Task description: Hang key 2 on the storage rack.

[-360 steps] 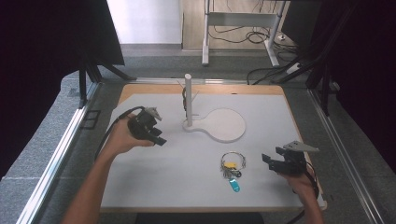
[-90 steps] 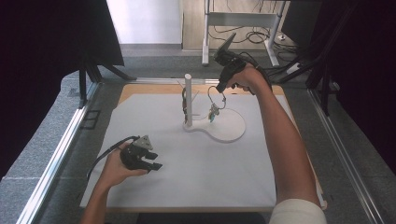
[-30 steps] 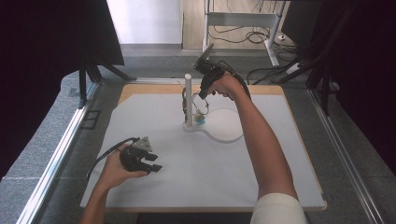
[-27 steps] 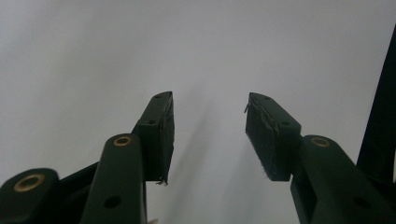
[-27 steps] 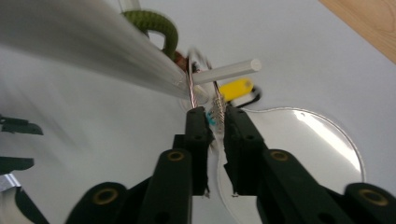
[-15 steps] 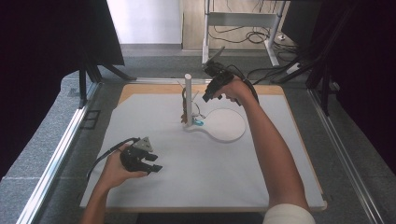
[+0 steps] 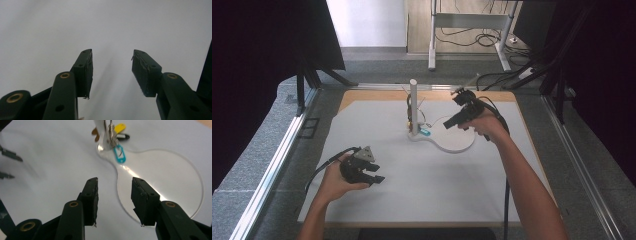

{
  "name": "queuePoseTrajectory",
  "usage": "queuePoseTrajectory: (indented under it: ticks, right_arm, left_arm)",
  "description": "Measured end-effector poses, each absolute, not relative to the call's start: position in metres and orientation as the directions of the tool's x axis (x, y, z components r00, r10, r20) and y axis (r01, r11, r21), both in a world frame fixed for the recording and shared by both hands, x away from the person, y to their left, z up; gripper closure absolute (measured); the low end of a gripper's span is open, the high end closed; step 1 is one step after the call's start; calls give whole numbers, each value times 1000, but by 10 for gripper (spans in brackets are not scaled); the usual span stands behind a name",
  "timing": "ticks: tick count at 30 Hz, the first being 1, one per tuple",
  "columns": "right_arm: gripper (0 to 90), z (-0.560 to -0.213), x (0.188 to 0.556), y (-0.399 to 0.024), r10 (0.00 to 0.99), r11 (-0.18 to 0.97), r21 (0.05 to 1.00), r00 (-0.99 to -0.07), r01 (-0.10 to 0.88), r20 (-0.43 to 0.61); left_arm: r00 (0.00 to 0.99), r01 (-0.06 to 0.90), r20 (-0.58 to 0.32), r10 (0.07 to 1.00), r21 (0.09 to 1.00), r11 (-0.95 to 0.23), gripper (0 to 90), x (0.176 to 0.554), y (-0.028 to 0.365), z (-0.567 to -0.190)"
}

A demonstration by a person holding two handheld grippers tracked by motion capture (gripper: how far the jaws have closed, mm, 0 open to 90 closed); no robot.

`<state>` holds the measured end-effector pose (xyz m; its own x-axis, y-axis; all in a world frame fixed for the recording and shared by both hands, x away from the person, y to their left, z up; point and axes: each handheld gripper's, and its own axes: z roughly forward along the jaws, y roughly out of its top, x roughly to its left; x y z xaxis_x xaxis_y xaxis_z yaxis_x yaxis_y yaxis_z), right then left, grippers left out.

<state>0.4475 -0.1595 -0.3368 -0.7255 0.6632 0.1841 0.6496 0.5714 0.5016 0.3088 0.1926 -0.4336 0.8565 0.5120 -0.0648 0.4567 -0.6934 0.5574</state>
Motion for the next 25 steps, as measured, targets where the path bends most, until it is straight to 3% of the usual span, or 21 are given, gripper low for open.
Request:
queuePoseTrajectory:
  ticks: [14,25]
  right_arm:
    - [534,-418,363,-219,673,487,633,-720,603,169]
    - [492,-423,350,-230,673,475,665,-724,576,147]
  left_arm:
    - [841,481,-70,536,547,-685,511,308,198,-434]
    - [833,497,-81,547,543,-677,498,307,196,-437]
